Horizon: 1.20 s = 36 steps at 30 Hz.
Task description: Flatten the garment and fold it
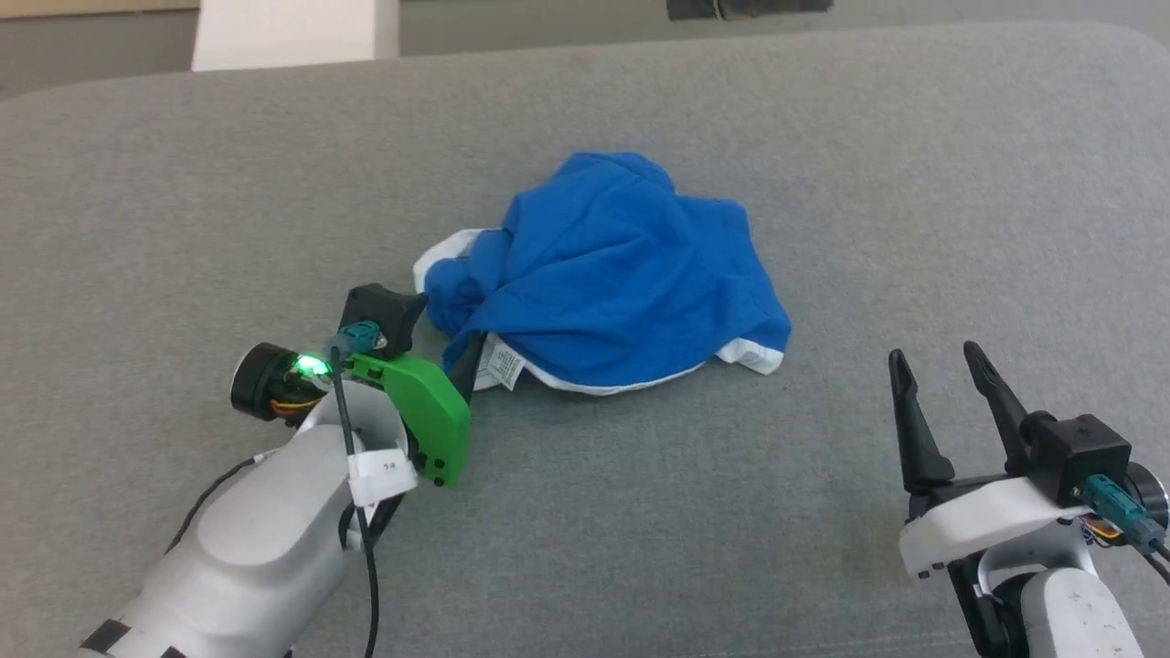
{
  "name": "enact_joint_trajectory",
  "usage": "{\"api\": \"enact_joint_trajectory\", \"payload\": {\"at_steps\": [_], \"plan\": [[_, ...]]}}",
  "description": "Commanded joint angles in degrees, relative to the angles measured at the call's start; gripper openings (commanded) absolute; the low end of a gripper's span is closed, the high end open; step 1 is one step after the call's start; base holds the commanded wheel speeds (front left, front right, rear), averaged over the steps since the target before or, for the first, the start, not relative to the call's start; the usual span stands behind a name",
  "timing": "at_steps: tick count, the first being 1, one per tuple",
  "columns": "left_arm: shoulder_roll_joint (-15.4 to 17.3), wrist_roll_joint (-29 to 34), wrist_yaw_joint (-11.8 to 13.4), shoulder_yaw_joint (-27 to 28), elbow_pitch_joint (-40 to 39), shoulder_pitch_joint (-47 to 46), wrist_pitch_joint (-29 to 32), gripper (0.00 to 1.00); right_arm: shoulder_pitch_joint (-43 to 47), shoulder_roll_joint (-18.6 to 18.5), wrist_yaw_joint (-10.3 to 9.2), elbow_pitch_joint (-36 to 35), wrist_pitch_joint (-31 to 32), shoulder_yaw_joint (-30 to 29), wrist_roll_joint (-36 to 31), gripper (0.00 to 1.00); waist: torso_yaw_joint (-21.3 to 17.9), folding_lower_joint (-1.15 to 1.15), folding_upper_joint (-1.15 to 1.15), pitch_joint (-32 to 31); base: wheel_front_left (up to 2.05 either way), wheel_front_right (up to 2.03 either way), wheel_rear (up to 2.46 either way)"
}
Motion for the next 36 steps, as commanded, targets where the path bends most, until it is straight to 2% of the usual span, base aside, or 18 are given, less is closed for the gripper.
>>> {"api": "enact_joint_trajectory", "payload": {"at_steps": [1,8,14,18,21,27,31,36], "plan": [[-0.3,-0.3,0.3,0.6,0.1,0.2,-1.0,1.00,0.2,0.1,-0.10,-0.1,0.4,-0.1,-0.4,1.00,2.1,0.00,0.00,-2.4,0.00,0.00,0.00],[0.4,-2.2,4.2,5.1,-2.6,2.2,-6.2,1.00,2.8,0.1,-0.10,-1.0,1.5,-1.3,-0.9,1.00,5.5,0.00,0.00,-6.1,0.00,0.00,0.00],[2.9,-2.0,11.0,10.9,-8.4,7.6,-9.7,1.00,5.0,0.1,-0.10,-2.2,2.4,-1.8,-1.3,1.00,8.2,0.00,0.00,-8.4,0.00,0.00,0.00],[3.7,0.6,15.8,16.4,-14.5,14.4,-10.2,1.00,6.8,0.1,-0.10,-3.0,2.9,-2.1,-1.3,1.00,9.4,0.00,0.00,-9.8,0.00,0.00,0.00],[3.5,5.6,17.7,19.3,-19.3,21.0,-10.2,1.00,8.1,0.1,-0.10,-3.3,3.7,-2.3,-1.4,1.00,10.3,0.00,0.00,-10.4,0.00,0.00,0.00],[1.3,12.4,18.3,22.9,-23.8,30.2,-10.2,1.00,9.6,0.1,-0.10,-3.7,4.9,-2.4,-1.6,1.00,11.6,0.00,0.00,-10.6,0.00,0.00,0.00],[-0.2,15.2,16.8,24.1,-24.6,31.9,-10.2,1.00,9.8,0.1,-0.10,-4.2,6.4,-3.0,-1.6,1.00,12.9,0.00,0.00,-9.6,0.00,0.00,0.00],[-1.6,17.3,14.4,24.9,-24.1,31.2,-10.2,1.00,8.0,-1.2,-0.10,-3.8,11.7,-2.9,-2.6,1.00,15.0,0.00,0.00,-7.1,0.00,0.00,0.00]]}}
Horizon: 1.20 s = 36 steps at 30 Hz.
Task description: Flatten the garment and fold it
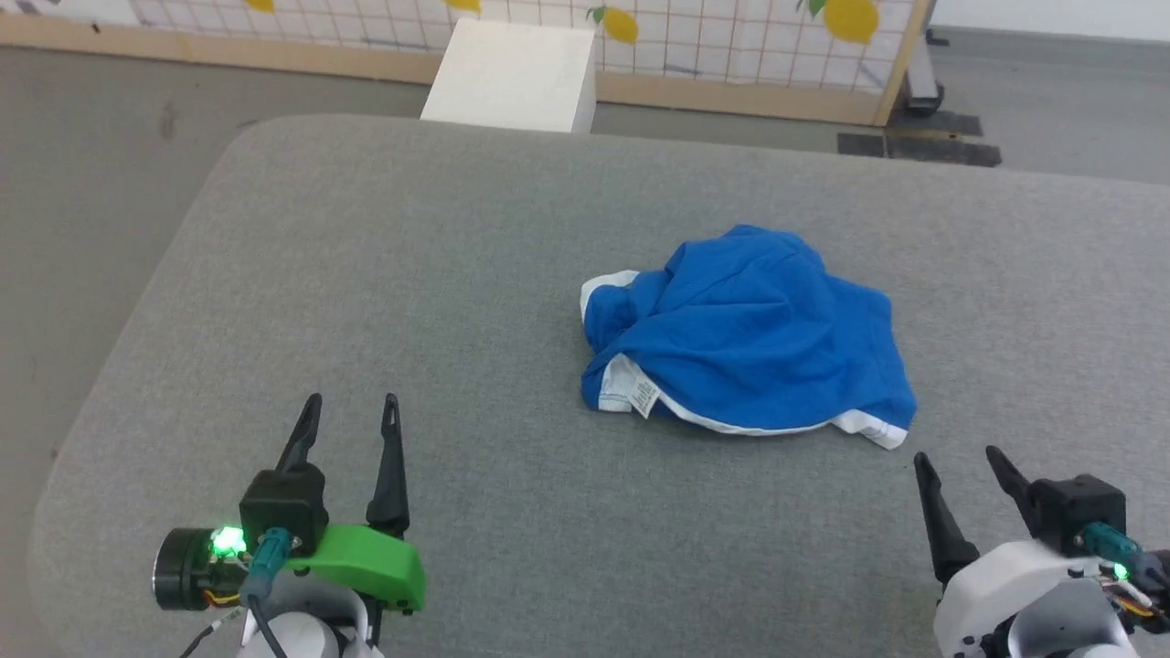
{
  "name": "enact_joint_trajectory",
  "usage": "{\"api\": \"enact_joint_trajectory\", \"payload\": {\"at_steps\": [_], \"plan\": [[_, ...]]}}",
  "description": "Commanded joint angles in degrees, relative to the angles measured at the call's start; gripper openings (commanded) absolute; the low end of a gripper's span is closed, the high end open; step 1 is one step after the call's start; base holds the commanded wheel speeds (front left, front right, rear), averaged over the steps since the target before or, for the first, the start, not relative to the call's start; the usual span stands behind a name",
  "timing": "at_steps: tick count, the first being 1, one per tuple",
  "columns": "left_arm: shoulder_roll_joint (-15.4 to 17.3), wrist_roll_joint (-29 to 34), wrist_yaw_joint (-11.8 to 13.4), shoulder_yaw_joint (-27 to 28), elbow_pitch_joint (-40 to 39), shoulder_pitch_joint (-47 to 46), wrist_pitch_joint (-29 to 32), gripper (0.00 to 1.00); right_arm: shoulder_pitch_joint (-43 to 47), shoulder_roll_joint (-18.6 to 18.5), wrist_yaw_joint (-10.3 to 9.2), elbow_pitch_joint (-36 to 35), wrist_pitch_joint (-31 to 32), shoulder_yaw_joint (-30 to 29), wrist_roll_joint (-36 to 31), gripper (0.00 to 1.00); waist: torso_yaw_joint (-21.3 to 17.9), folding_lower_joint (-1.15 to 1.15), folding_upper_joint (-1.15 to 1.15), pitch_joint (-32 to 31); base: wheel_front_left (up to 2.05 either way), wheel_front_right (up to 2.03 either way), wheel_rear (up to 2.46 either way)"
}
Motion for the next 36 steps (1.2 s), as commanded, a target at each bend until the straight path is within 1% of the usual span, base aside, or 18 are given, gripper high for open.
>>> {"api": "enact_joint_trajectory", "payload": {"at_steps": [1,5,9,12,16,20,24,25,26,29,32,36], "plan": [[-0.7,0.6,-0.7,0.3,0.2,-0.4,-0.3,1.00,-1.5,-1.2,-0.10,0.2,1.9,0.1,-0.4,1.00,2.0,0.00,0.00,2.3,0.00,0.00,0.00],[-2.0,1.6,-2.2,0.8,1.0,-1.4,-0.3,1.00,-5.7,-4.7,-0.10,1.5,9.3,1.7,1.1,1.00,4.0,0.00,0.00,5.0,0.00,0.00,0.00],[-3.7,2.4,-3.3,1.5,1.9,-2.6,-0.3,1.00,-10.0,-10.1,-0.10,3.3,18.0,5.3,3.0,1.00,6.5,0.00,0.00,7.9,0.00,0.00,0.00],[-5.0,3.2,-4.1,2.1,2.6,-3.5,-0.3,1.00,-13.1,-14.1,-0.10,4.6,24.7,8.5,5.8,1.00,8.2,0.00,0.00,9.8,0.00,0.00,0.00],[-6.7,4.0,-5.2,3.1,3.5,-4.3,-0.3,1.00,-16.4,-18.7,-0.10,6.0,31.8,12.5,9.3,1.00,9.9,0.00,0.00,11.8,0.00,0.00,0.00],[-8.2,5.0,-6.3,3.9,4.4,-5.0,-0.3,1.00,-18.1,-22.2,-0.10,7.7,35.7,15.7,11.2,1.00,11.2,0.00,0.00,13.1,0.00,0.00,0.00],[-9.5,6.1,-7.3,4.9,5.2,-5.2,-0.3,1.00,-18.2,-23.8,-0.10,10.0,36.6,17.6,12.5,1.00,11.7,0.00,0.00,13.4,0.00,0.00,0.00],[-9.8,6.3,-7.5,5.2,5.4,-5.2,-0.3,1.00,-18.1,-23.8,-0.10,10.5,36.4,17.7,12.7,0.48,11.7,0.00,0.00,13.3,0.00,0.00,0.00],[-10.1,6.5,-7.7,5.5,5.6,-5.0,-0.3,1.00,-17.9,-23.9,-0.10,10.9,36.1,17.8,12.8,0.00,11.6,0.00,0.00,13.0,0.00,0.00,0.00],[-10.6,7.0,-8.1,6.4,6.3,-4.3,-0.3,1.00,-17.2,-24.3,-0.10,11.7,34.8,17.9,12.9,0.00,10.6,0.00,0.00,11.9,0.00,0.00,0.00],[-10.8,7.4,-8.9,7.1,7.1,-3.5,-0.3,1.00,-16.3,-24.7,-0.10,11.5,33.4,17.3,13.0,0.00,8.7,0.00,0.00,10.1,0.00,0.00,0.00],[-10.7,7.8,-9.7,7.8,7.8,-2.6,-0.3,1.00,-14.4,-26.5,-0.10,9.9,32.5,15.9,13.1,0.00,5.9,0.00,0.00,7.8,0.00,0.00,0.00]]}}
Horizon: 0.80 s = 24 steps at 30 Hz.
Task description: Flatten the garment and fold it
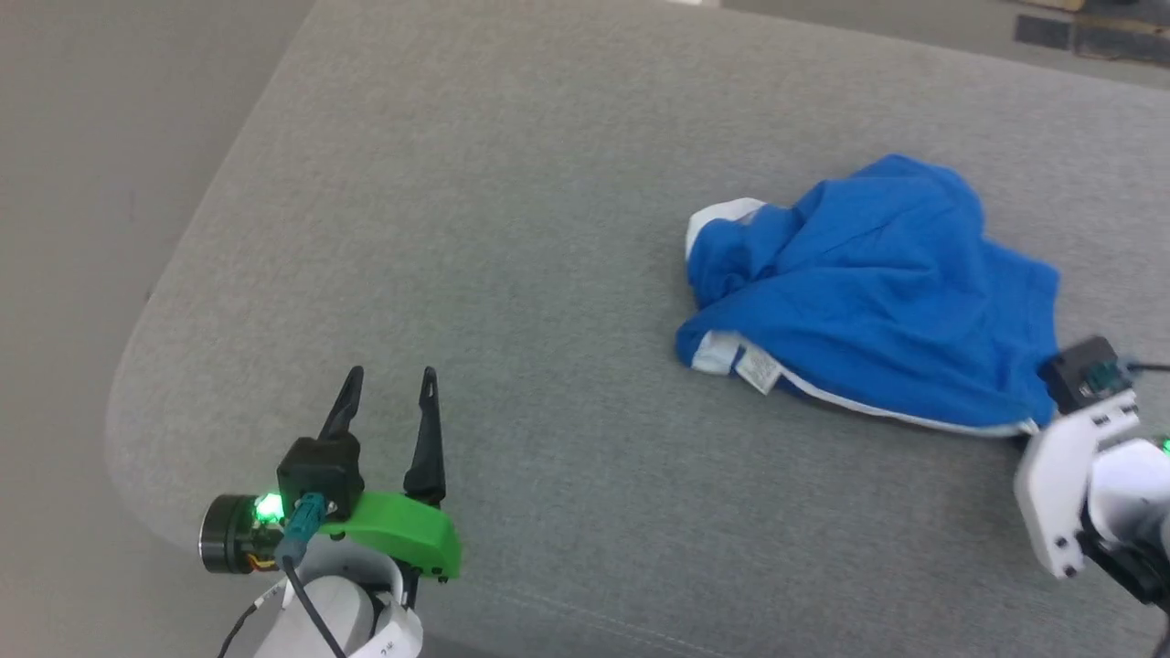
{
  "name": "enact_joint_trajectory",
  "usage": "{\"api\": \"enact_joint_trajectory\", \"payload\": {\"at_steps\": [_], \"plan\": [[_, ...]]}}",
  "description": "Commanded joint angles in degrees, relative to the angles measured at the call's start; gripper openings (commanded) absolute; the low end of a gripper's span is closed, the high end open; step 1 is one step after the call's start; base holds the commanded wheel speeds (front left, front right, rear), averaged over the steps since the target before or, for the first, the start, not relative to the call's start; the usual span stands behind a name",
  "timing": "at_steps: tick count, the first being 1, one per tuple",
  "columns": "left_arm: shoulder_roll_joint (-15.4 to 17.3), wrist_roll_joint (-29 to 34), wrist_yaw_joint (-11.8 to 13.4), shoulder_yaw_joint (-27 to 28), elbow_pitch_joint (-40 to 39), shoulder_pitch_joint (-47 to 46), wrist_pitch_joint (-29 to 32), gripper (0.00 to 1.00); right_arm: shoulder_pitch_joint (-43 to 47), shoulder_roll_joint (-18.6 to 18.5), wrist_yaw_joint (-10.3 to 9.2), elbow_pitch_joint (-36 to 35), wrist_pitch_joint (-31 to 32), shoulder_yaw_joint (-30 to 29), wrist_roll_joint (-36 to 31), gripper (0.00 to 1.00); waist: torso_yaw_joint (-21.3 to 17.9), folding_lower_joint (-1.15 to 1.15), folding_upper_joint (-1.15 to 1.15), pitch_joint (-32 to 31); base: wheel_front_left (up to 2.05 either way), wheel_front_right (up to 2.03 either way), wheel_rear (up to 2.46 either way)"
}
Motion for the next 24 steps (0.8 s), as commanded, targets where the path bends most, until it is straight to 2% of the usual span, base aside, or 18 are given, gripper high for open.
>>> {"api": "enact_joint_trajectory", "payload": {"at_steps": [1,9,13,14,15,16,24], "plan": [[-0.3,0.4,-0.5,0.3,0.1,0.5,-0.3,1.00,3.1,-1.4,-0.10,0.6,0.4,-0.6,0.2,0.00,-4.0,0.00,0.00,-3.7,0.00,0.00,0.00],[-1.2,0.9,-1.5,0.4,0.7,1.0,-0.3,1.00,10.6,-5.6,-0.10,-1.7,1.3,-6.5,-0.1,0.00,-7.3,0.00,0.00,-5.6,0.00,0.00,0.00],[-1.5,1.1,-2.0,0.3,1.0,1.0,-0.3,1.00,13.3,-5.2,-0.10,-0.8,0.4,-8.9,-1.0,0.00,-7.7,0.00,0.00,-5.7,0.00,0.00,0.00],[-1.6,1.2,-2.1,0.3,1.1,1.0,-0.3,1.00,13.6,-5.1,-0.10,-0.4,-0.1,-9.0,-1.4,0.09,-7.7,0.00,0.00,-5.6,0.00,0.00,0.00],[-1.6,1.2,-2.2,0.3,1.2,1.0,-0.3,1.00,13.9,-4.8,-0.10,0.1,-0.7,-9.2,-1.9,0.58,-7.8,0.00,0.00,-5.6,0.00,0.00,0.00],[-1.7,1.2,-2.3,0.3,1.2,1.0,-0.3,1.00,13.9,-4.2,-0.10,0.5,-1.3,-9.4,-2.2,1.00,-7.8,0.00,0.00,-5.6,0.00,0.00,0.00],[-1.2,1.2,-2.8,0.4,1.6,1.6,-0.3,1.00,11.0,0.4,-0.10,-1.4,-6.2,-10.5,-3.6,1.00,-9.2,0.00,0.00,-7.1,0.00,0.00,0.00]]}}
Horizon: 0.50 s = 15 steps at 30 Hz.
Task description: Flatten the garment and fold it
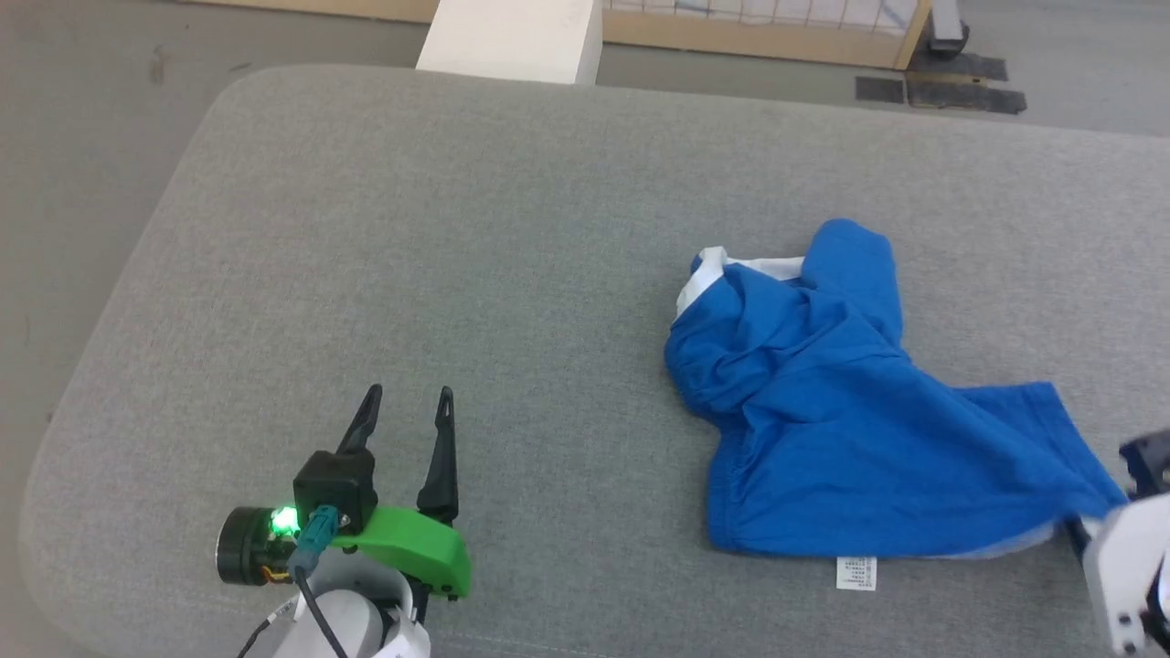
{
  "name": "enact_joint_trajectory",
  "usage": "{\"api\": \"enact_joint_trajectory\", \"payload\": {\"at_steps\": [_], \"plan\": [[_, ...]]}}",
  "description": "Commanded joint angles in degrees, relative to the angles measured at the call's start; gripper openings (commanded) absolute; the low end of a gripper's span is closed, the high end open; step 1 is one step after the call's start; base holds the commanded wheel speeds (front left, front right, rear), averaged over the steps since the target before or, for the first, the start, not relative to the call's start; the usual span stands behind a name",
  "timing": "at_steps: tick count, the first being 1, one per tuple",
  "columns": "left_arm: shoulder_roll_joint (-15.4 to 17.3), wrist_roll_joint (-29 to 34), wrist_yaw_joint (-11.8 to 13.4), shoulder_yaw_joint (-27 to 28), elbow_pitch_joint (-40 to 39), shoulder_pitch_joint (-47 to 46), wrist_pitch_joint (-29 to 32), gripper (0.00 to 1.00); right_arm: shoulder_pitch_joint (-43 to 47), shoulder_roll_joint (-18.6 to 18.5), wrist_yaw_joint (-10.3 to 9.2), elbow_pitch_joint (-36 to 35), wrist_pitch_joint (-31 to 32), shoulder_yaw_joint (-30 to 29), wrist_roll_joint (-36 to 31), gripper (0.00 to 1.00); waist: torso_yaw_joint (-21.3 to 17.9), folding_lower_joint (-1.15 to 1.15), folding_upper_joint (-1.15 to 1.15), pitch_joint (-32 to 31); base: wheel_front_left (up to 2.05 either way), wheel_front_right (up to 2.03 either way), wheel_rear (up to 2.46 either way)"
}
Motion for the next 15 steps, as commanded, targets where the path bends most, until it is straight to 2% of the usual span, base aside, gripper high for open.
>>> {"api": "enact_joint_trajectory", "payload": {"at_steps": [1,5,10,15], "plan": [[0.2,0.3,-0.1,0.1,-0.1,0.6,-0.3,1.00,-1.5,0.9,-0.10,-1.5,-1.3,-0.5,0.1,1.00,-0.8,0.00,0.00,-0.9,0.00,0.00,0.00],[0.3,-0.1,-0.2,0.1,-0.7,0.8,-0.2,1.00,-2.3,3.2,-0.10,-6.4,-4.7,-0.7,1.7,1.00,-2.0,0.00,0.00,-1.8,0.00,0.00,0.00],[0.5,-0.4,-0.6,-0.4,-2.0,0.6,0.5,1.00,-1.8,8.0,-0.10,-11.5,-10.9,-3.4,2.0,1.00,-3.6,0.00,0.00,-2.3,0.00,0.00,0.00],[0.0,-1.9,-1.9,-1.2,-3.7,-0.3,2.6,1.00,-0.2,15.7,-0.10,-14.1,-20.8,-8.7,0.0,1.00,-5.3,0.00,0.00,-1.7,0.00,0.00,0.00]]}}
